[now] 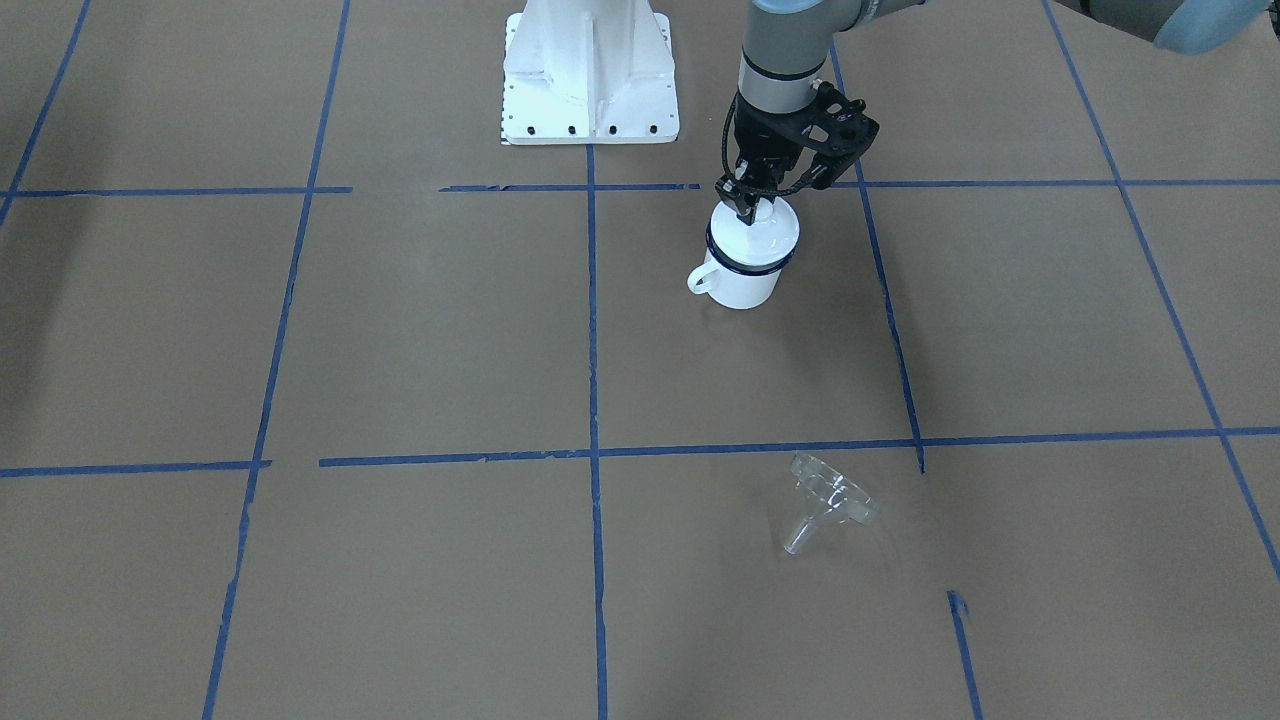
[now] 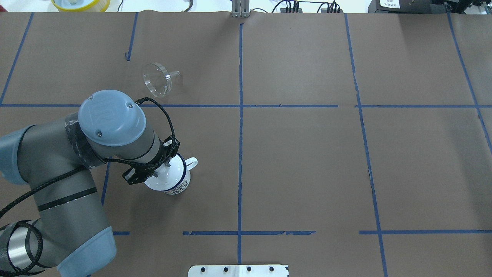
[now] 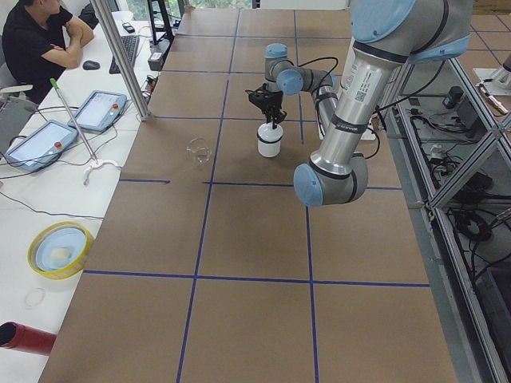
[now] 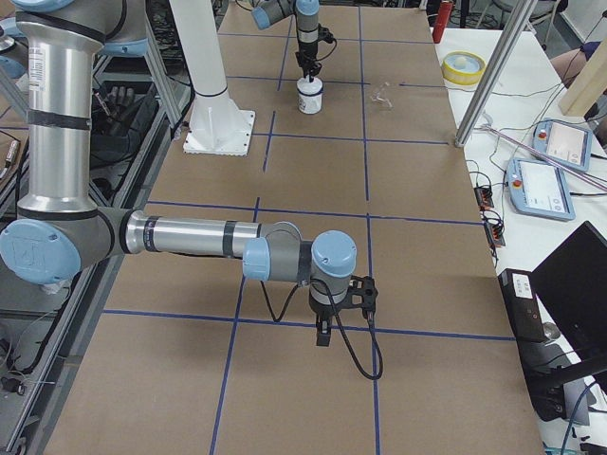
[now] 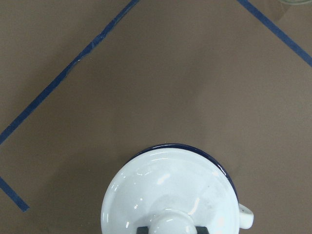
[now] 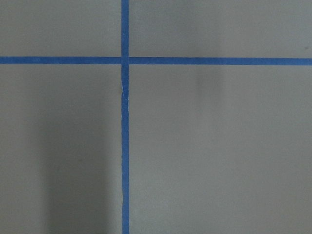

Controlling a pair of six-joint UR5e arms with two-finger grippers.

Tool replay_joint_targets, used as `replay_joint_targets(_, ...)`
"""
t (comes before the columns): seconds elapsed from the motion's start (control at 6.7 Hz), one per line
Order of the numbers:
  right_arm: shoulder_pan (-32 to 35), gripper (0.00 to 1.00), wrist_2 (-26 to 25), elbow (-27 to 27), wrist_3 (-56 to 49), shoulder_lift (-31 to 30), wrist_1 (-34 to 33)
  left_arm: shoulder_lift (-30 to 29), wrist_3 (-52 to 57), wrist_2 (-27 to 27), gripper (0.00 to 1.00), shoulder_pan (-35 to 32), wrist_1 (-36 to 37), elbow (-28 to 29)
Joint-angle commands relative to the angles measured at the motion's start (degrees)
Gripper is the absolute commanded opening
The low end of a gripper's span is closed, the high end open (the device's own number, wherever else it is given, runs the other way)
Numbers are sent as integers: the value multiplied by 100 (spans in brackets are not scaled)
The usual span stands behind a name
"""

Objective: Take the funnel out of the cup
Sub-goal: 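Lower the lid onto the mug opening and open the left gripper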

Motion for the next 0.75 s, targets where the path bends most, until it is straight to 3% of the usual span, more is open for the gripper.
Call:
replay_joint_targets(0.0, 0, 100, 0, -8, 0, 0, 0, -9, 0, -6, 0, 10, 0, 0)
replay_joint_targets(0.45, 0, 100, 0, 1, 0, 0, 0, 0, 9, 2, 0, 10, -9, 35)
replay_joint_targets(0.6, 0, 100, 0, 1, 0, 0, 0, 0, 17, 11, 42, 1, -9, 35)
